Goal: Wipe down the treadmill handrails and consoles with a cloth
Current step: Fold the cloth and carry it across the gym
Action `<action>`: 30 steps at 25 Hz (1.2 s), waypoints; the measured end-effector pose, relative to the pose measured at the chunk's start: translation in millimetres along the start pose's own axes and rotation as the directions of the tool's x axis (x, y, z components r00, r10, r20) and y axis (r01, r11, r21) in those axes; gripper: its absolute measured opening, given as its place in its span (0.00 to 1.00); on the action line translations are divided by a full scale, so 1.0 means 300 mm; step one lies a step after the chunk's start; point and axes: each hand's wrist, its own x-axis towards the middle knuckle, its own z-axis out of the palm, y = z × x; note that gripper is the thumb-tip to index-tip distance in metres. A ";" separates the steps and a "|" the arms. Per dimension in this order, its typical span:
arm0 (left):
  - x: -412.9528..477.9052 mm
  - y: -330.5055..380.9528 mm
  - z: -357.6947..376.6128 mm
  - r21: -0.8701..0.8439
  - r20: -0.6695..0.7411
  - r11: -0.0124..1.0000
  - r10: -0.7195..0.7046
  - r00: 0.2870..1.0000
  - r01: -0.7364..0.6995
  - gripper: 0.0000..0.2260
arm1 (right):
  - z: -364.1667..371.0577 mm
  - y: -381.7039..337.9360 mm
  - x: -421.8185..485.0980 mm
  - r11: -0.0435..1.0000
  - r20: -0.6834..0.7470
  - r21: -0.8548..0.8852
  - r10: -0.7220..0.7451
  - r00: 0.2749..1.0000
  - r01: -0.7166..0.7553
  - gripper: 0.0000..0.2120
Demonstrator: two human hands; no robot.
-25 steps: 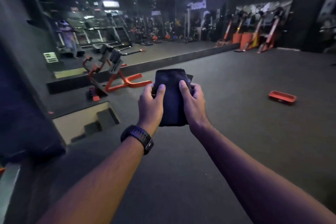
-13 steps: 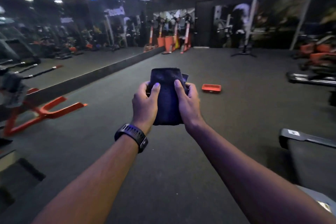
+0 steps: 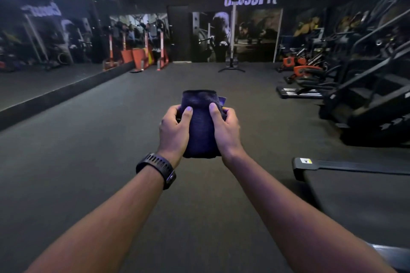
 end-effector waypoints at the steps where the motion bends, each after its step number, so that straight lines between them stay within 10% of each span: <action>1: 0.089 -0.050 0.054 -0.010 0.003 1.000 0.001 1.000 -0.001 0.17 | 0.017 0.036 0.100 1.000 -0.005 -0.002 -0.007 1.000 0.007 0.19; 30: 2.941 -1.269 1.416 -0.004 0.038 0.995 -0.096 0.995 0.096 0.05 | 0.777 0.983 3.270 0.986 -0.012 -0.135 0.093 0.996 -0.093 0.20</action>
